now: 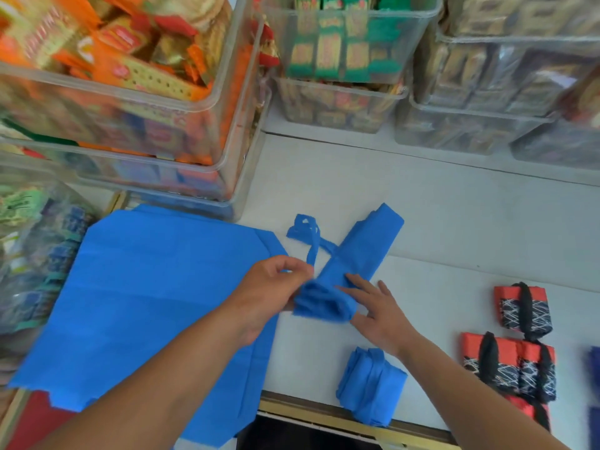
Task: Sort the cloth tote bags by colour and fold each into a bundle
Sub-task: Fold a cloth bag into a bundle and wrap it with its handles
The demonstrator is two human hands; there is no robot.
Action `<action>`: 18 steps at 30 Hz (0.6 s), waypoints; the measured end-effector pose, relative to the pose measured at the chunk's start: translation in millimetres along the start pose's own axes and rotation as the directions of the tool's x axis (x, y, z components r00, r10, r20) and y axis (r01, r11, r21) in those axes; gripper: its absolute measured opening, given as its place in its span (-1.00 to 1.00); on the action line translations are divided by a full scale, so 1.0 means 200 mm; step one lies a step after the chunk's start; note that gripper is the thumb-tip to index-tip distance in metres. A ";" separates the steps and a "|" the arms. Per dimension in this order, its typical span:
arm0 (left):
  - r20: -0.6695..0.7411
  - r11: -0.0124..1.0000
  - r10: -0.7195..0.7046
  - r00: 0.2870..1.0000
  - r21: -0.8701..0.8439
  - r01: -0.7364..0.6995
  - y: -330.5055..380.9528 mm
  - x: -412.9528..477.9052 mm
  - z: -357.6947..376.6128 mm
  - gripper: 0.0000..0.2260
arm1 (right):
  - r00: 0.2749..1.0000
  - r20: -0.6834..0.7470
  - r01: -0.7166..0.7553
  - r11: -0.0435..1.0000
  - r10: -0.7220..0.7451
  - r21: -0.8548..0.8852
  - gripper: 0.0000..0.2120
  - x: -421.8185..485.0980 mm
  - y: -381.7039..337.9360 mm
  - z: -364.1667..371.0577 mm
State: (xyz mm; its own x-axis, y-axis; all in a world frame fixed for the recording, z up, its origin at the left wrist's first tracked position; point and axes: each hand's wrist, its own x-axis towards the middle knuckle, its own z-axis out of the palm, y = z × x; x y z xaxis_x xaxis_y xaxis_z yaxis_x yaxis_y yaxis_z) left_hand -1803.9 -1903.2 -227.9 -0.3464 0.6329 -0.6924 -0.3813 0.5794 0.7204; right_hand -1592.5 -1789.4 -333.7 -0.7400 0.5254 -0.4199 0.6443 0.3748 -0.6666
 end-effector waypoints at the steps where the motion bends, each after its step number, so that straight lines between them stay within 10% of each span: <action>1: 0.004 0.999 0.042 0.999 -0.026 -0.042 0.04 -0.01 0.02 -0.80 | 0.998 -0.042 -0.031 0.994 0.036 0.108 -0.59 -0.01 -0.01 0.01; 7: -0.137 0.850 0.464 0.875 0.347 -0.396 -0.03 0.09 0.18 -0.95 | 0.902 -0.128 -0.232 0.713 0.412 0.662 -0.57 -0.02 -0.12 -0.04; 10: 0.153 0.501 0.685 0.712 0.610 -0.614 -0.14 0.15 0.27 -0.93 | 0.830 -0.182 -0.271 0.665 0.527 0.696 -0.50 0.05 -0.10 -0.07; 14: 0.530 -0.047 0.644 0.552 0.748 -0.663 -0.23 0.30 0.36 -0.64 | 0.826 -0.180 -0.223 0.604 0.534 0.765 -0.46 0.13 -0.05 -0.09; 18: 0.563 -0.111 0.537 0.628 0.785 -0.609 -0.27 0.46 0.37 -0.56 | 0.818 -0.169 -0.246 0.599 0.550 0.762 -0.72 0.19 -0.04 -0.15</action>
State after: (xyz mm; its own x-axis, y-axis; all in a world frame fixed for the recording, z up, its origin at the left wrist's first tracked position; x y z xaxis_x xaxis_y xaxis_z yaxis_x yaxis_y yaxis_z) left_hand -1751.0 -1838.5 -327.4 0.0603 0.9979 -0.0254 0.9265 -0.0465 0.3733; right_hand -1619.7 -1749.0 -326.7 -0.2181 0.7649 -0.6062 0.4214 -0.4864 -0.7654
